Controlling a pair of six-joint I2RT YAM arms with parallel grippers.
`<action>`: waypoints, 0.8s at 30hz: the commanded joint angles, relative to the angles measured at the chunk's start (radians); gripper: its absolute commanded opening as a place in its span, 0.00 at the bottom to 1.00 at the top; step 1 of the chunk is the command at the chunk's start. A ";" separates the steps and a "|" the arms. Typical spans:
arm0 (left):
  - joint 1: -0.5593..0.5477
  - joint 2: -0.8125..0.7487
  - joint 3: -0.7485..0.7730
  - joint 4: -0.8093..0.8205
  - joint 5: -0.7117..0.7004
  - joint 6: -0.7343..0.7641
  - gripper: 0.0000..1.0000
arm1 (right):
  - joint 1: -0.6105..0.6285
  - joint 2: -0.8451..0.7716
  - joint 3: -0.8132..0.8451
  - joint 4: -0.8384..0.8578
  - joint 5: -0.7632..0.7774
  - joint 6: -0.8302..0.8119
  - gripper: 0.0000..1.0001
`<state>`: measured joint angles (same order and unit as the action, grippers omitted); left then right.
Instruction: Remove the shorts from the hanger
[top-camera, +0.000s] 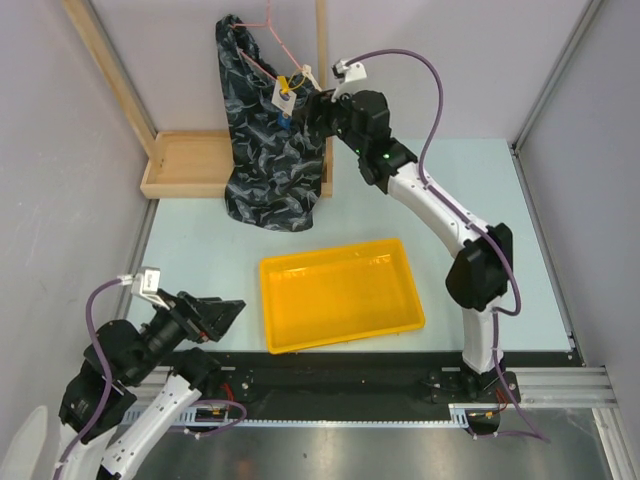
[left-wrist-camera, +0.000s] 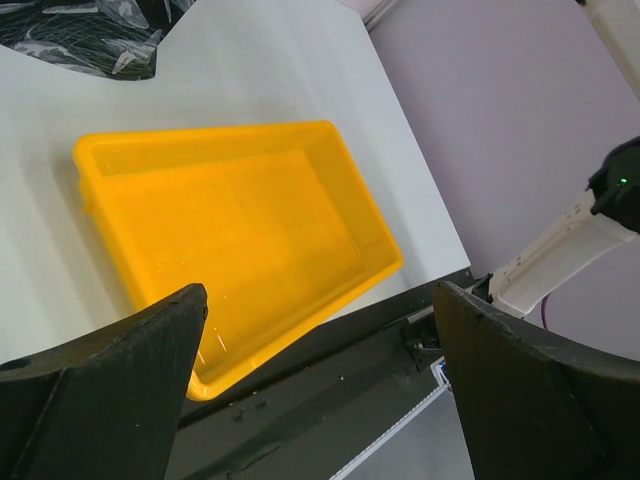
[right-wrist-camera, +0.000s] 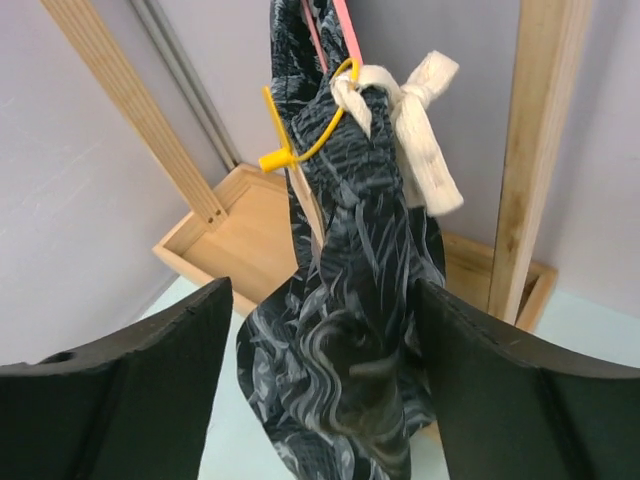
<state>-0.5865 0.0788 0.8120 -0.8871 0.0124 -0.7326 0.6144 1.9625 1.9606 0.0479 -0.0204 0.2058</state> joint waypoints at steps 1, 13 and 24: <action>0.004 0.030 0.056 -0.019 0.020 0.028 1.00 | 0.018 0.107 0.167 -0.042 0.004 -0.071 0.73; 0.004 0.059 0.115 -0.044 0.018 0.042 1.00 | 0.068 0.233 0.408 -0.062 0.019 -0.045 0.09; 0.004 0.073 0.161 -0.046 0.040 0.018 1.00 | 0.096 0.165 0.402 0.072 0.048 0.285 0.00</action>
<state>-0.5865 0.1265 0.9333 -0.9382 0.0216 -0.7074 0.6876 2.2032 2.3062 -0.0380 0.0399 0.3408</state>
